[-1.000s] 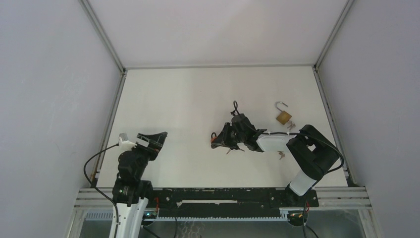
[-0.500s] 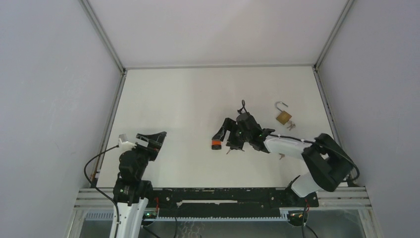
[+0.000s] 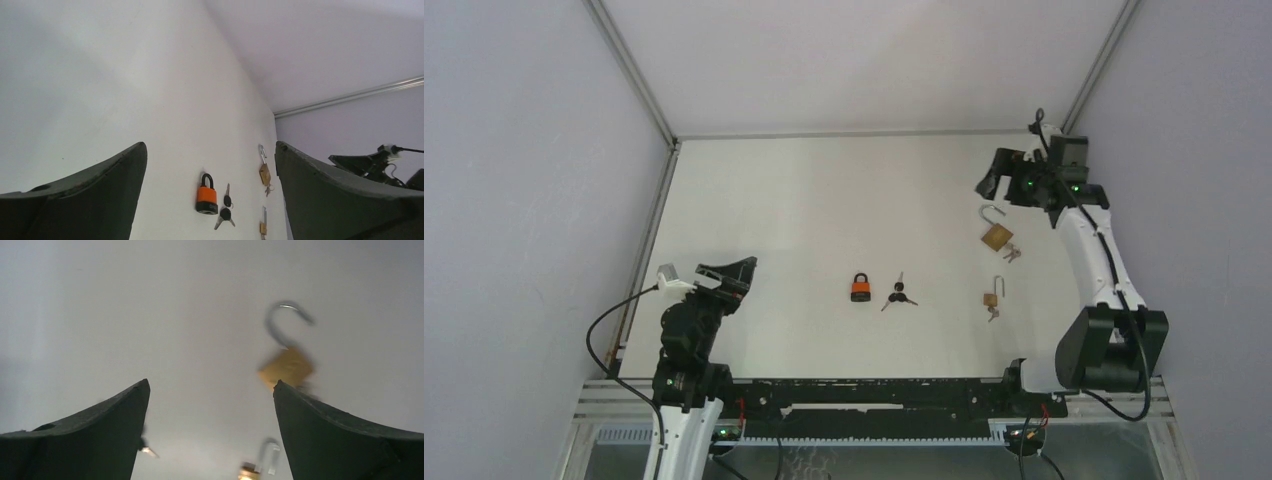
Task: Lock with the key
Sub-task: Place the lock at the center of the board, then pick up the lock from the center of the board, then lock the lock.
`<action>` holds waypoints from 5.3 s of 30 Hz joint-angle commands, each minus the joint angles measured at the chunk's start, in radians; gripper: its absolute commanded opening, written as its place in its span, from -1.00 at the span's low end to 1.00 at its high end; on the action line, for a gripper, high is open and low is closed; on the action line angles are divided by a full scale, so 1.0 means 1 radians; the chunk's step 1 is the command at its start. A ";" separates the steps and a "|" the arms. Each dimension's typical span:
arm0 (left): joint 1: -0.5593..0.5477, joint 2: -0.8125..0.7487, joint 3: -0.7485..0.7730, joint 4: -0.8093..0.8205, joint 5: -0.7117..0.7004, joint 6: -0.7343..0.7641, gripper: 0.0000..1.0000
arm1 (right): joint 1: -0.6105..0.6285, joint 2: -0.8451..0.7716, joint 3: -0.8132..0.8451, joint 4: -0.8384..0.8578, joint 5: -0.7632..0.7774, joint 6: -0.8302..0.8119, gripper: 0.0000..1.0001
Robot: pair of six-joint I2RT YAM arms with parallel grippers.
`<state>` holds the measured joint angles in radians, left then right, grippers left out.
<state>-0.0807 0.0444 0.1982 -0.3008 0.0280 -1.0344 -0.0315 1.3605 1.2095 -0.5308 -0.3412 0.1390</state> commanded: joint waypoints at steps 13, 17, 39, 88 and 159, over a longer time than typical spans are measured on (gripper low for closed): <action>0.009 -0.064 -0.026 0.135 -0.011 0.053 0.99 | -0.055 0.583 0.361 -0.430 0.214 -0.781 0.98; 0.010 -0.054 -0.031 0.133 -0.019 0.047 0.99 | -0.047 0.689 0.456 -0.504 0.234 -0.813 0.98; 0.012 -0.043 -0.043 0.136 -0.019 0.027 0.98 | 0.130 0.858 0.516 -0.683 0.292 -0.773 0.85; 0.011 -0.015 0.038 0.226 0.084 0.169 0.82 | 0.499 0.181 -0.241 0.113 0.409 -0.158 -1.00; -0.375 0.331 0.497 0.183 0.648 0.974 -1.00 | 0.906 -0.257 -0.183 0.570 -0.528 -0.158 0.99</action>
<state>-0.4553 0.4236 0.6998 -0.3447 0.5636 -0.1928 0.9081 1.1378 1.0492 -0.0223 -0.4519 -0.2184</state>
